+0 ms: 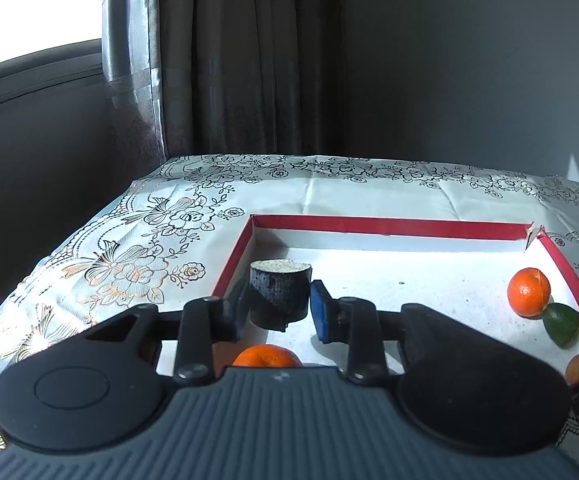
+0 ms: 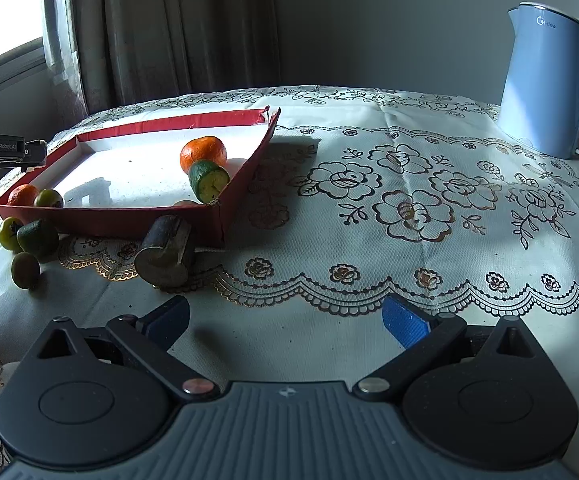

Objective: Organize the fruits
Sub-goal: 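Carry the dark cylinder into the red box and open the left gripper, then withdraw the open left gripper from the box, then move the right gripper to the second dark cylinder piece and close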

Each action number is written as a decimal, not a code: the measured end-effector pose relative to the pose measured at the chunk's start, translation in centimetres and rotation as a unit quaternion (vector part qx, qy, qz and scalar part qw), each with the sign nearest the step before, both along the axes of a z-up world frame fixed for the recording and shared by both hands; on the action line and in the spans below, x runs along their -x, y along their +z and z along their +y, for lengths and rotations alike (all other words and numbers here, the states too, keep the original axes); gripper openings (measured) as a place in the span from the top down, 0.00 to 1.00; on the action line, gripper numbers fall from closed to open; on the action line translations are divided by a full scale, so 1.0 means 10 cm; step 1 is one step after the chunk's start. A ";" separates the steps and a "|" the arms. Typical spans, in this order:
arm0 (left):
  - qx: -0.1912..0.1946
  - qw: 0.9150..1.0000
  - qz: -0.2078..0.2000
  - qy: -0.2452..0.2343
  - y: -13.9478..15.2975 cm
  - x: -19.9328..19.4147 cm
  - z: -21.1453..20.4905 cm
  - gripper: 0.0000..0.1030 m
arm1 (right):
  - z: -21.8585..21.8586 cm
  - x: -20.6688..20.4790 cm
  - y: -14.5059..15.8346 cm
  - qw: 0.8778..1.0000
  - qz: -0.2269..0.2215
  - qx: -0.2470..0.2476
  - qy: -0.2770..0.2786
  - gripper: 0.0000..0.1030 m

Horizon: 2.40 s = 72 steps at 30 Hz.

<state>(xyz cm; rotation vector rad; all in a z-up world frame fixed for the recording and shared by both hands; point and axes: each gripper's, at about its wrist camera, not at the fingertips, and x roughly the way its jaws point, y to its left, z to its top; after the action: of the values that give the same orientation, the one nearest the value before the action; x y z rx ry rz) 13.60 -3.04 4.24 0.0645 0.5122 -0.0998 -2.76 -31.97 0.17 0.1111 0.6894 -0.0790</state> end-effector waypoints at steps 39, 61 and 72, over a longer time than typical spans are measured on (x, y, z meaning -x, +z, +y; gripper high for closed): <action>0.031 0.999 -0.015 0.032 -0.05 1.17 0.55 0.00 | -0.03 0.00 0.01 1.000 -0.005 -0.012 0.000 0.00; 0.013 0.996 0.084 0.037 -0.41 1.23 0.73 0.00 | 0.55 0.16 0.22 0.989 -0.098 0.058 0.090 0.01; 0.012 0.996 0.084 0.038 -0.41 1.23 0.72 0.00 | 0.65 -0.11 0.19 0.991 -0.069 0.071 0.094 0.09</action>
<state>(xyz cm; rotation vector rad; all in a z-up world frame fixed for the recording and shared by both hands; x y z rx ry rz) 1.29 4.15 0.18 0.0140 0.6800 -0.0375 -1.61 -25.52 2.04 -0.0846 0.5515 0.0612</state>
